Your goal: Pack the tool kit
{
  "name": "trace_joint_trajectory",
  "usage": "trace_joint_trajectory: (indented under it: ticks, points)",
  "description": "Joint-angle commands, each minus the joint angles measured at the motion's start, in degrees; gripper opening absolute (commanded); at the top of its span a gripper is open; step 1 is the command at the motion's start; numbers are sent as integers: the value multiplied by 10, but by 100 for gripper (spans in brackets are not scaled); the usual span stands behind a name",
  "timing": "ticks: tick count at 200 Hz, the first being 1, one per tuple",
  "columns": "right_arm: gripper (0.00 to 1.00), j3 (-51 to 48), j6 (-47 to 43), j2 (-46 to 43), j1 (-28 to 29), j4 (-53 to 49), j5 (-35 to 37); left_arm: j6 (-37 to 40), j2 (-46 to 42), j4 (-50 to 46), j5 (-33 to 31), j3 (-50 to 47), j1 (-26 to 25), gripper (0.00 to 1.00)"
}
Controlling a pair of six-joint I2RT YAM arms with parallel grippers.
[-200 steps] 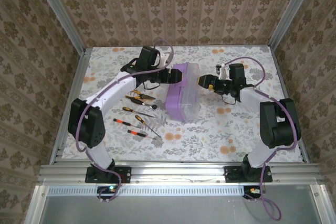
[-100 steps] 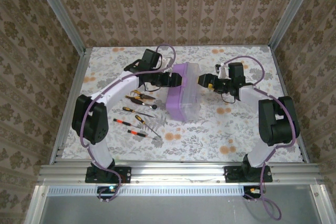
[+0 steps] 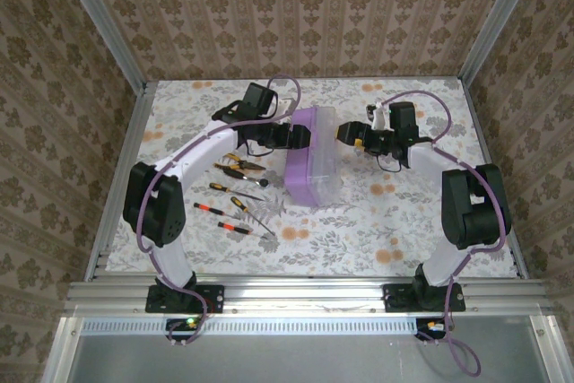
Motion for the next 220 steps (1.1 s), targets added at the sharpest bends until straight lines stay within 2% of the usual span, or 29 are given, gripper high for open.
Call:
trace_joint_trajectory:
  ticks: [1, 110, 220]
  points:
    - [93, 26, -8, -20, 6, -4, -18, 12, -7, -23, 2, 20, -5, 74]
    - [93, 85, -17, 7, 47, -68, 3, 14, 3, -34, 0, 45, -14, 74]
    - [82, 108, -11, 19, 68, -124, 35, 1, 34, -11, 11, 49, -28, 74]
